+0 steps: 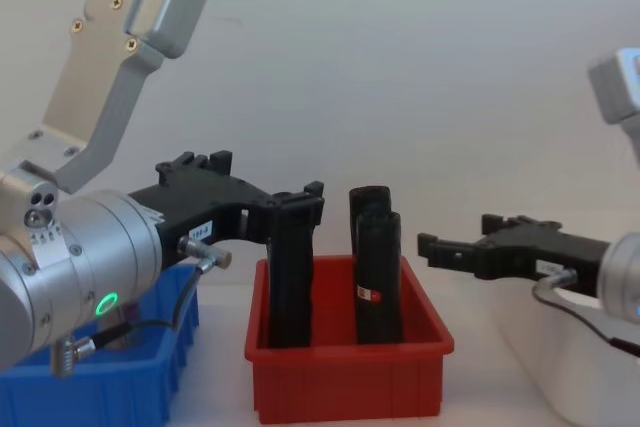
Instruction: Pick the cotton swabs from the blue box and place them into the white box.
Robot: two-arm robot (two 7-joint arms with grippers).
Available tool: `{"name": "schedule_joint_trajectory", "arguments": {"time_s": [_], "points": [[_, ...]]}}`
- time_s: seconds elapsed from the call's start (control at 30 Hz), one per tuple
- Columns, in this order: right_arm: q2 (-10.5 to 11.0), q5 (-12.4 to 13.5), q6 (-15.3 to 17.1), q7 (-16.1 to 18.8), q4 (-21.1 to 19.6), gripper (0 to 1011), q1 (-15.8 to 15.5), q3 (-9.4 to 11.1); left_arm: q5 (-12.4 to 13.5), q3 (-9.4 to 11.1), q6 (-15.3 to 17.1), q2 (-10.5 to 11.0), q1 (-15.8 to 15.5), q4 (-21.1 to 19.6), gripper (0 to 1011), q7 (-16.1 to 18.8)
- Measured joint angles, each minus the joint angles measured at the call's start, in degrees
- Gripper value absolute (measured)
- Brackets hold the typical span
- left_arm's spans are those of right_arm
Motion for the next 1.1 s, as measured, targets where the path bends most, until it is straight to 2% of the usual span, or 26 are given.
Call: {"name": "schedule_joint_trajectory", "arguments": {"time_s": [0.03,0.07,0.1,0.3,0.43,0.53,1.1], "points": [[0.0,0.0,0.0,0.0,0.0,1002,0.0,0.0,0.0,0.0,0.0,0.0,0.0,0.0,1004,0.0],[-0.64,-0.38,-0.66,0.67,2.33,1002,1.42,-0.27,0.0,0.0,0.0,0.0,0.0,0.0,1004,0.0],[-0.64,-0.38,-0.66,0.67,2.33,1002,1.42,-0.27,0.0,0.0,0.0,0.0,0.0,0.0,1004,0.0],[-2.58,-1.54,-2.83,2.4,9.8,1002,5.82,-1.07,0.0,0.0,0.0,0.0,0.0,0.0,1004,0.0],[-3.36,-2.04,-3.82,3.01,12.95,1002,7.63,-1.41,0.0,0.0,0.0,0.0,0.0,0.0,1004,0.0],[-4.42,-2.61,-5.14,3.67,17.38,1002,10.16,-1.86,0.0,0.0,0.0,0.0,0.0,0.0,1004,0.0],[-8.51,-3.93,-11.82,6.67,35.48,1002,20.33,-3.07,0.0,0.0,0.0,0.0,0.0,0.0,1004,0.0]]}}
